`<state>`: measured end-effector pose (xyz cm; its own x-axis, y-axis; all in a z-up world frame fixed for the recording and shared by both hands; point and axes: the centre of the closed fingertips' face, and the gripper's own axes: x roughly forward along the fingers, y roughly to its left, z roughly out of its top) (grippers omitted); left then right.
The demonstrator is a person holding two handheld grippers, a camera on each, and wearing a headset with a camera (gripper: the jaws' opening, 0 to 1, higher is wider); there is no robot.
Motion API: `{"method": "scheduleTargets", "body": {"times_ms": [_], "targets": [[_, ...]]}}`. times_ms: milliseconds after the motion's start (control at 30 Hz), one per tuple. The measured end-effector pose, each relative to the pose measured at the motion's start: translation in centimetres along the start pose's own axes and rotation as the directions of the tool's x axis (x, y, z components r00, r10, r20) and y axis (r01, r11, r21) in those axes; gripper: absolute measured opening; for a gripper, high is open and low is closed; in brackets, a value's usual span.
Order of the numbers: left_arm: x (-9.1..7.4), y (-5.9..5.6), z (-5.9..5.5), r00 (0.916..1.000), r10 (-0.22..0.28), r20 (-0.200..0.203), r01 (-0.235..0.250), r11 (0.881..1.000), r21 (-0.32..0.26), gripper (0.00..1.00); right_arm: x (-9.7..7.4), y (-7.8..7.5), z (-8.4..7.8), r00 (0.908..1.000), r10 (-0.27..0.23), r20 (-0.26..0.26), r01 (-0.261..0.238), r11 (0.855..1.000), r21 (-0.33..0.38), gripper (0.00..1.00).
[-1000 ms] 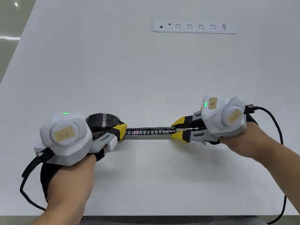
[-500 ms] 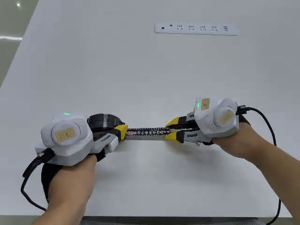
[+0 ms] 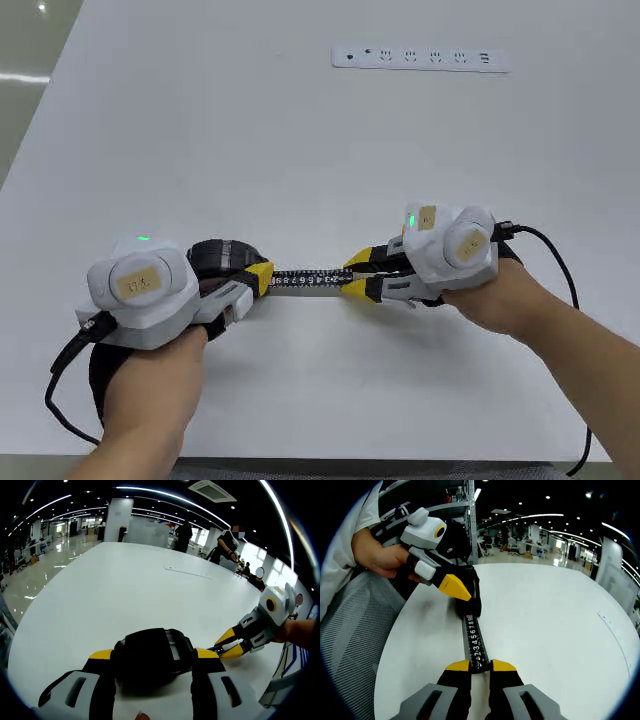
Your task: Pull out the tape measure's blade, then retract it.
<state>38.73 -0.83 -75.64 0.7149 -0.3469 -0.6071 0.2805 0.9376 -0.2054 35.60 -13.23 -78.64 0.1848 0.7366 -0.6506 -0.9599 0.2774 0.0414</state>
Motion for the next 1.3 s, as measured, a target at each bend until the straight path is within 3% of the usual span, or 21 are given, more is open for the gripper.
{"method": "scheduleTargets", "body": {"times_ms": [1300], "targets": [[-0.1,0.2,0.1,0.9999,-0.015,0.0,0.015,1.0,-0.025,0.56,4.4,0.8,3.5,0.9984,0.026,0.051,-0.026,1.0,0.007,0.09]]}}
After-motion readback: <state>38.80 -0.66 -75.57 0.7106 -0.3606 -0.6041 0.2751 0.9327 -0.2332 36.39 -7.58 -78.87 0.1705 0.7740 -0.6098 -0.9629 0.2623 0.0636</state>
